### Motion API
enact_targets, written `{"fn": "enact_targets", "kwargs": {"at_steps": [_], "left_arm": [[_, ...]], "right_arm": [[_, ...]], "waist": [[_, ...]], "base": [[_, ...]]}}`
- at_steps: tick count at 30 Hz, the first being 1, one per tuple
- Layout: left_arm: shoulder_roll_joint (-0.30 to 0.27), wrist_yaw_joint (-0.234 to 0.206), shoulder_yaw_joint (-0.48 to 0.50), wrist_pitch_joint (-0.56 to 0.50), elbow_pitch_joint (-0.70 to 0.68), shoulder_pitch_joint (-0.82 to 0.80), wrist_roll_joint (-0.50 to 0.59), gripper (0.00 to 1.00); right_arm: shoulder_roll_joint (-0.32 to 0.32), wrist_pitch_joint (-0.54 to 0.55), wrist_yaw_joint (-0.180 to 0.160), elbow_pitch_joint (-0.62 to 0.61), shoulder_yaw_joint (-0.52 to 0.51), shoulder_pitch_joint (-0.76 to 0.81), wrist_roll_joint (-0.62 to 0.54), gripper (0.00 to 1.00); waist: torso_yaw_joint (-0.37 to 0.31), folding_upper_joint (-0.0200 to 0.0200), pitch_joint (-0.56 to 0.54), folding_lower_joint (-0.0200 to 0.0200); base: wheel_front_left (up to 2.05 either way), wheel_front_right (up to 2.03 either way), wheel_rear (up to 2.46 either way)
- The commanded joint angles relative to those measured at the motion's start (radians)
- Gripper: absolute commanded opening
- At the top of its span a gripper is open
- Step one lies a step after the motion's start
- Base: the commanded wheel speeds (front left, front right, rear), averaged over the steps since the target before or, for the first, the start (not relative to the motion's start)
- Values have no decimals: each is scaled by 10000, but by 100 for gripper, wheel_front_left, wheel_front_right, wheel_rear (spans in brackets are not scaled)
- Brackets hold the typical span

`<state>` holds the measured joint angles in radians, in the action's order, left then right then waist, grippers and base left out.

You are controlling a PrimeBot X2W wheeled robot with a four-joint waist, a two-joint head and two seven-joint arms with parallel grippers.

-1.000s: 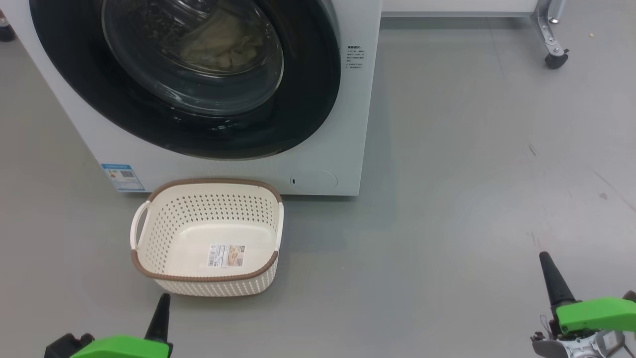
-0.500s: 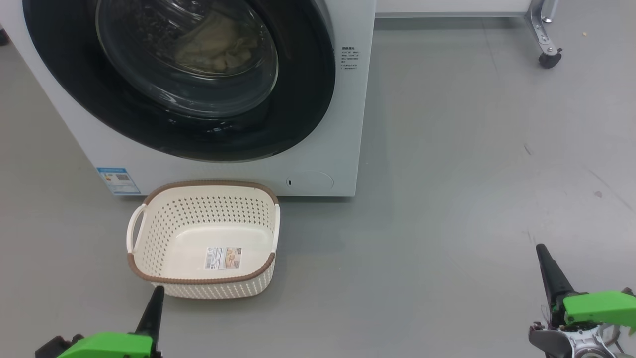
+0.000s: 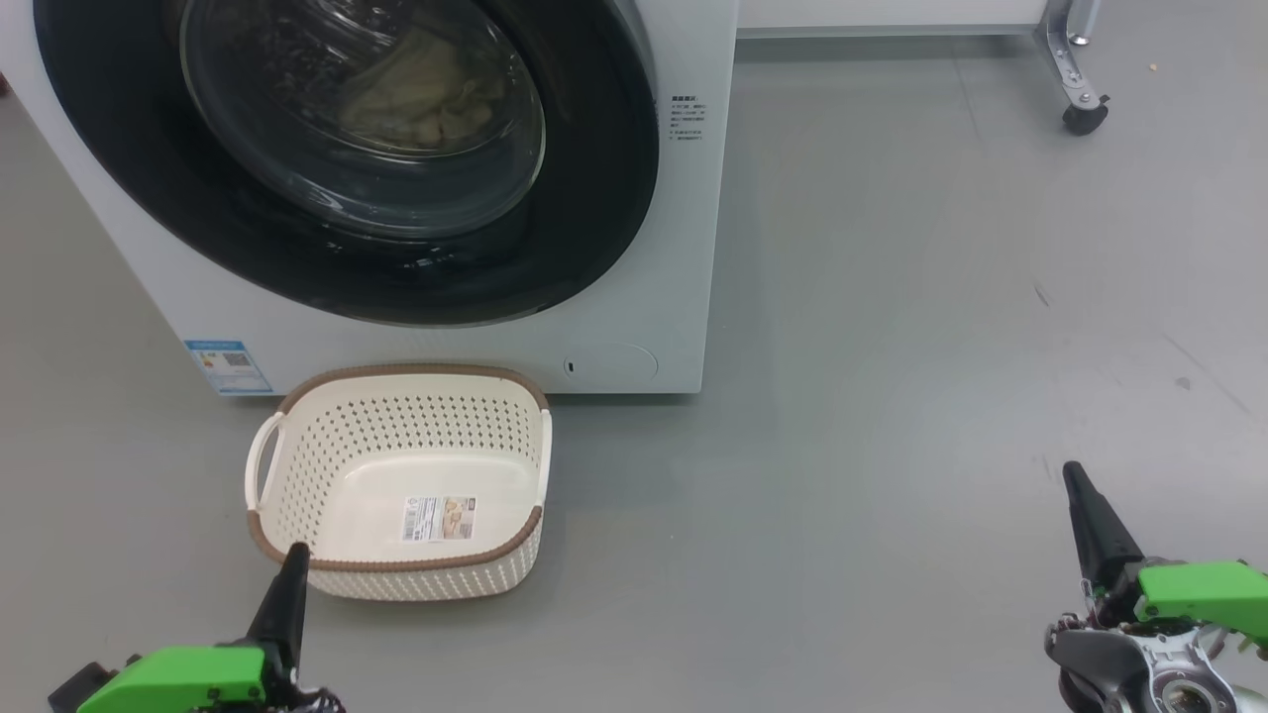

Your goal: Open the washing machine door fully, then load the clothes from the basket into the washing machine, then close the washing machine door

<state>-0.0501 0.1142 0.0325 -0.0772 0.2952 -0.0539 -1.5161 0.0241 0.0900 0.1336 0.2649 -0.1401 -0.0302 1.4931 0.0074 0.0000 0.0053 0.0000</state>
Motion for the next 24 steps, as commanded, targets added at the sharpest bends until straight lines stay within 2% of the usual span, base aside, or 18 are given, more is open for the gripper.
{"fn": "enact_targets", "kwargs": {"at_steps": [1,8,24], "left_arm": [[-82,97,481,-109,-399,-485,-291,0],[-51,165,751,-311,-500,-536,-976,0],[-40,165,767,-323,-500,-537,-963,0]], "right_arm": [[245,117,-27,-267,217,-615,354,0],[262,232,-29,-201,263,-777,1155,0],[262,232,-29,-201,263,-777,1156,0]], "waist": [[-14,0,-5,0],[-74,0,-22,0],[-74,0,-22,0]], "base": [[0,0,0],[0,0,0],[0,0,0]]}}
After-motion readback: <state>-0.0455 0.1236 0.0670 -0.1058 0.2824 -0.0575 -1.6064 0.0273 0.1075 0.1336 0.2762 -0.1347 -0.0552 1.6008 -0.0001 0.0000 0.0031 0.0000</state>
